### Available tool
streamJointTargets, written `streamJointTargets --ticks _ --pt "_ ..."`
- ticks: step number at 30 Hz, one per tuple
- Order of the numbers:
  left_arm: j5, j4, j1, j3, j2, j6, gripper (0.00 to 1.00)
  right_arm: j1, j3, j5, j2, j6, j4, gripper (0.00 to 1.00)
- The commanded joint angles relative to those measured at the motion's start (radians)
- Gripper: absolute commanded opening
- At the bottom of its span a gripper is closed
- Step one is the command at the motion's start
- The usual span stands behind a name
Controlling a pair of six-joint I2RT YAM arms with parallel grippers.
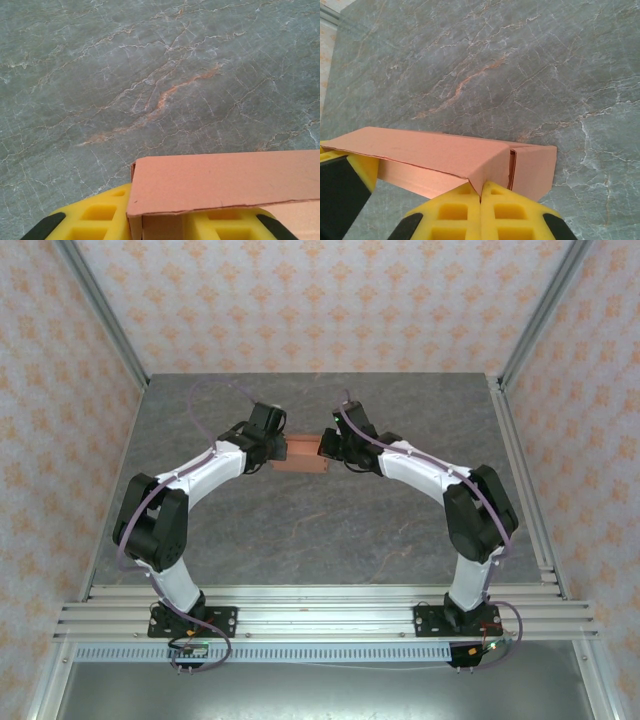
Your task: Fold the paper box
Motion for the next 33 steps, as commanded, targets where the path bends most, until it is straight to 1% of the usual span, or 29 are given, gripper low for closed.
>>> streamJointTargets --ticks 1,5,10,16,24,25,28,33 --pt "0.043 -0.050 -0.010 -0.007 0.031 0.002 0.25 0.020 0.021 0.001 -0.017 -0.056 -0.021 0.00" --pt "0.040 -0.055 -0.011 -0.001 0.029 0.003 0.25 0.021 0.034 0.060 -0.021 -0.127 -0.124 0.00" --pt "0.040 -0.059 -0.010 0.004 0.036 -0.003 0.25 0.024 0.044 0.095 -0.013 -0.165 -0.175 0.00" --pt "0.034 -0.061 -0.011 0.004 0.030 -0.005 0.25 0.025 0.049 0.114 0.011 -0.193 -0.182 0.00" --pt "0.053 -0.059 -0.011 -0.004 -0.014 -0.014 0.26 0.057 0.085 0.185 0.050 -0.259 -0.225 0.00" --pt "0.050 -0.061 -0.011 -0.004 -0.023 -0.012 0.26 0.061 0.089 0.192 0.051 -0.265 -0.230 0.00" --pt "0.049 -0.063 -0.011 -0.003 -0.047 -0.011 0.34 0.063 0.096 0.201 0.054 -0.278 -0.237 0.00" --pt "0.049 -0.062 -0.011 -0.007 -0.081 -0.021 0.35 0.064 0.095 0.208 0.056 -0.292 -0.240 0.00"
